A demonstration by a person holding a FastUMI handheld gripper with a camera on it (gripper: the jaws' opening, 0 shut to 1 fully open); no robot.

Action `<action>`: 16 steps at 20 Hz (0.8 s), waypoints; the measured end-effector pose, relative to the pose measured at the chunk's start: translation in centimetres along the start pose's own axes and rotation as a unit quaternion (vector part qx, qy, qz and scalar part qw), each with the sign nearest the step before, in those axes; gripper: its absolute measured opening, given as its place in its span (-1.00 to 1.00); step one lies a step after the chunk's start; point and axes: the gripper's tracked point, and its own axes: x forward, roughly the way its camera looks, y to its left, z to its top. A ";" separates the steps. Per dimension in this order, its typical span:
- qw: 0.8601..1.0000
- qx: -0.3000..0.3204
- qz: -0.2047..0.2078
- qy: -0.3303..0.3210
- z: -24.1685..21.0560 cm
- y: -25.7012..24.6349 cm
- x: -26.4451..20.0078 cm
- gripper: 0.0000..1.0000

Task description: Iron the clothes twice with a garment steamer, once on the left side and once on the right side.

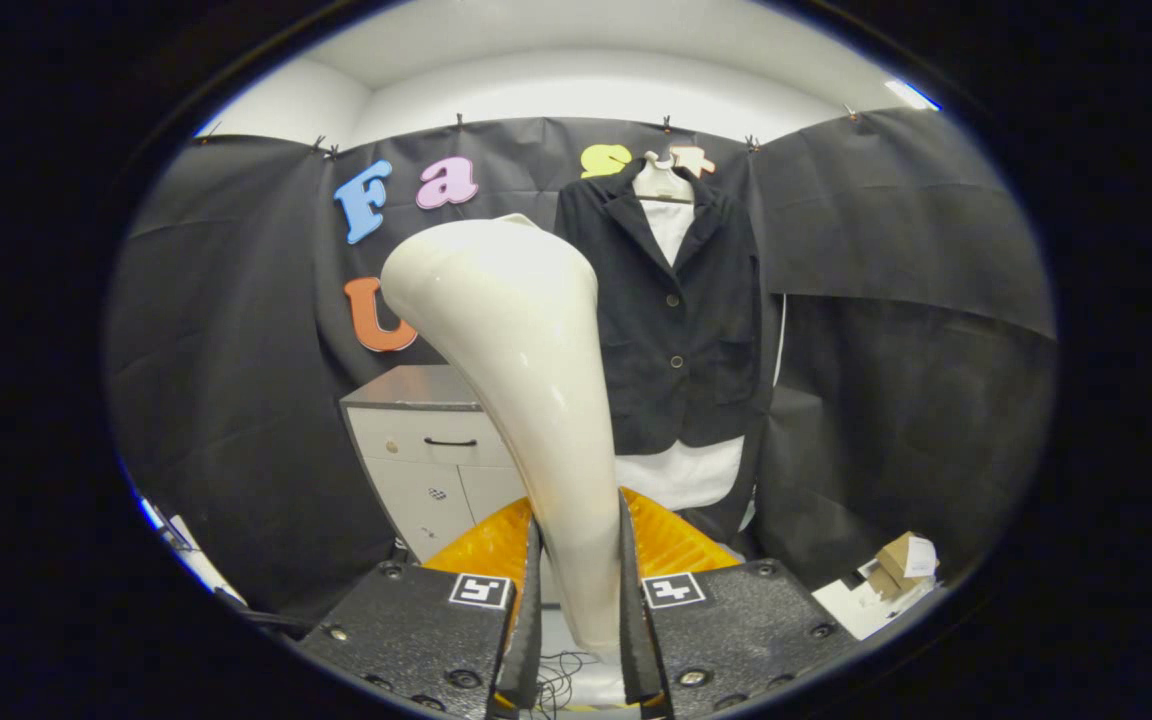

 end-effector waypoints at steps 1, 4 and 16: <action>1.000 0.000 0.001 0.002 0.0 0.1 -0.1 -0.31; 1.000 0.000 0.005 0.001 0.0 0.2 -0.3 -0.31; 1.000 0.003 0.007 0.006 0.0 0.2 -0.6 -0.31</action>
